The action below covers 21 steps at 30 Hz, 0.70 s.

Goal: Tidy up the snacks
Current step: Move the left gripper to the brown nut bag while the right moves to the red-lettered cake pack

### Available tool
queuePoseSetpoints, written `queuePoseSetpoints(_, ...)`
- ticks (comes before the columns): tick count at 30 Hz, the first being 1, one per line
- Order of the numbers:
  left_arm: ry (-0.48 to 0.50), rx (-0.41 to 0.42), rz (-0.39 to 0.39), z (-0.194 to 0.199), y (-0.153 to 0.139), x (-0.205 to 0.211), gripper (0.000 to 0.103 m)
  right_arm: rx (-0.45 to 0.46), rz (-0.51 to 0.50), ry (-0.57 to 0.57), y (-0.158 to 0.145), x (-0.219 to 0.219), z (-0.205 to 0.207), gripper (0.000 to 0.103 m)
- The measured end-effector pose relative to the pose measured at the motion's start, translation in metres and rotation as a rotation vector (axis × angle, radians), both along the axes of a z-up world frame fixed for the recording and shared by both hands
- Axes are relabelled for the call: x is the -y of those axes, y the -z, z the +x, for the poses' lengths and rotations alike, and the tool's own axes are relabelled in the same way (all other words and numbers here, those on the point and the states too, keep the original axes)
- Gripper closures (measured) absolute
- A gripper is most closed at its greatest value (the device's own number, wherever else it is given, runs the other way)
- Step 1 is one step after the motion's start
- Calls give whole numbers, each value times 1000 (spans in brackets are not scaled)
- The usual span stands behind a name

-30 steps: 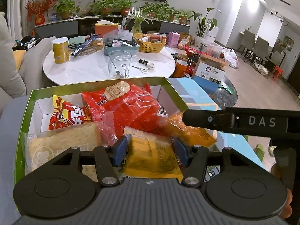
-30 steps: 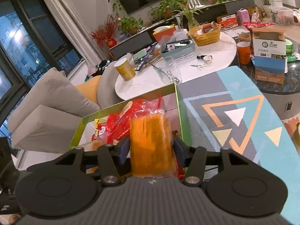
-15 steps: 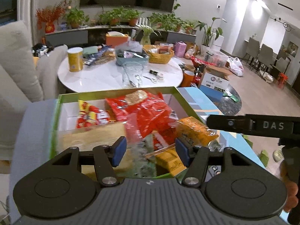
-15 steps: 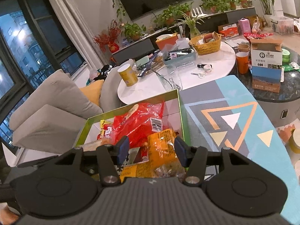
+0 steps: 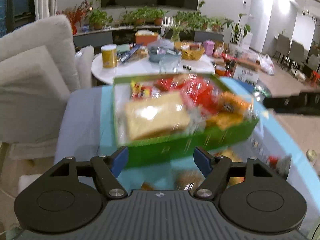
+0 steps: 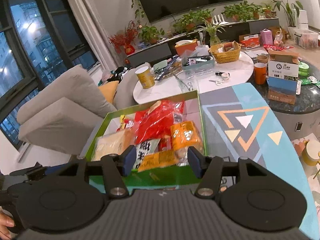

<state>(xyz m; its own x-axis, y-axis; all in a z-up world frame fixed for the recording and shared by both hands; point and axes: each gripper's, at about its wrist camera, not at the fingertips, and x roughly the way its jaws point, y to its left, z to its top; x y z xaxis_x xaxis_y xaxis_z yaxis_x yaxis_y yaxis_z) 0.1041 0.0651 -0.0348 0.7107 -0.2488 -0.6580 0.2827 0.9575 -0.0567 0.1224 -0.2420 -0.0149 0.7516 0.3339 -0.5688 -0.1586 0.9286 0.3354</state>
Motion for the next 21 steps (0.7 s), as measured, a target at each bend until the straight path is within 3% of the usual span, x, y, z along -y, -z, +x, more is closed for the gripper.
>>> queuePoseSetpoints(4, 3, -54, 28, -12, 19, -12, 34, -10, -16, -10, 5, -4, -9, 29)
queuePoseSetpoints(8, 18, -77, 57, -26, 32, -16, 34, -20, -25, -18, 8, -8, -17, 29)
queuePoseSetpoints(12, 39, -79, 80, -36, 40, -14, 34, -28, -23, -22, 12, -14, -24, 28)
queuePoseSetpoints(16, 91, -66, 97, -42, 46, -11, 34, -52, -34, -29, 20, -20, -28, 18)
queuePoseSetpoints(21, 110, -44, 158, -42, 49, -7, 34, -102, -37, -42, 32, -25, -30, 18)
